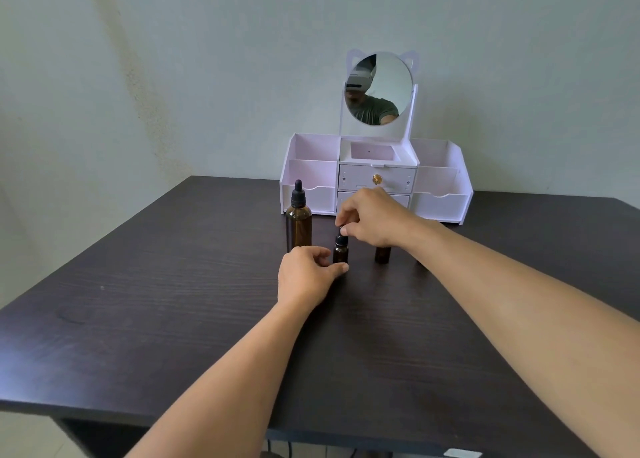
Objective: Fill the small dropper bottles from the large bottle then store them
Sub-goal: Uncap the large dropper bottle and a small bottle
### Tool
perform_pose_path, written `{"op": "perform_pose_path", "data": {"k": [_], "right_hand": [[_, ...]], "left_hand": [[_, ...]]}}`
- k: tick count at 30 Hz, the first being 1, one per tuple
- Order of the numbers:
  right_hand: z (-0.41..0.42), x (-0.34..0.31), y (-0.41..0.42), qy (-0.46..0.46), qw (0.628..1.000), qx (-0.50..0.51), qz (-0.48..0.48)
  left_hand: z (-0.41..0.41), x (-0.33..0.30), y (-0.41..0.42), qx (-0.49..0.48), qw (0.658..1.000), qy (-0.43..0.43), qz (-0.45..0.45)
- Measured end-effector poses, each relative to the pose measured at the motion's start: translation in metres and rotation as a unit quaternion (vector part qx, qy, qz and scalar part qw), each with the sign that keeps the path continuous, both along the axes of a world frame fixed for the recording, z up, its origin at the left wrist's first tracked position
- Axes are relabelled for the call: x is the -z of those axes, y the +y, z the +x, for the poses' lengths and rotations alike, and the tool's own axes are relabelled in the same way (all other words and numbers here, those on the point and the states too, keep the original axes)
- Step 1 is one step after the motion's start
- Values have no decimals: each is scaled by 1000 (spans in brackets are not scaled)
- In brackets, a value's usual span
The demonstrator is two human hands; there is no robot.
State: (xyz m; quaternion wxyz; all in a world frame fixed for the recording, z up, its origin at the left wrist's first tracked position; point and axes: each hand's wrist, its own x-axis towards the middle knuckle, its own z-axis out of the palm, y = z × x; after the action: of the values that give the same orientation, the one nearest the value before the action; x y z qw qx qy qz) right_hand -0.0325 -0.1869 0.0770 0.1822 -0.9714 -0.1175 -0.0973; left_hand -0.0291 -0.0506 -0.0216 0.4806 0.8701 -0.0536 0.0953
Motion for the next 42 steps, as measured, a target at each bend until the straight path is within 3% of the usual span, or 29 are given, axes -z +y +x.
{"op": "perform_pose_path", "data": {"k": [9, 27, 32, 36, 42], "right_hand": [[-3, -3, 6, 29, 999, -22, 0], [-3, 6, 15, 41, 995, -27, -87], [-10, -1, 16, 76, 994, -62, -57], [-6, 3, 17, 70, 997, -24, 20], [-5, 8, 18, 61, 998, -4, 1]], "left_hand": [[-3, -1, 1, 2, 1000, 13, -13], [0, -2, 3, 37, 999, -7, 28], [-1, -2, 7, 52, 998, -4, 29], [-2, -2, 8, 52, 998, -8, 26], [2, -3, 9, 61, 998, 23, 26]]}}
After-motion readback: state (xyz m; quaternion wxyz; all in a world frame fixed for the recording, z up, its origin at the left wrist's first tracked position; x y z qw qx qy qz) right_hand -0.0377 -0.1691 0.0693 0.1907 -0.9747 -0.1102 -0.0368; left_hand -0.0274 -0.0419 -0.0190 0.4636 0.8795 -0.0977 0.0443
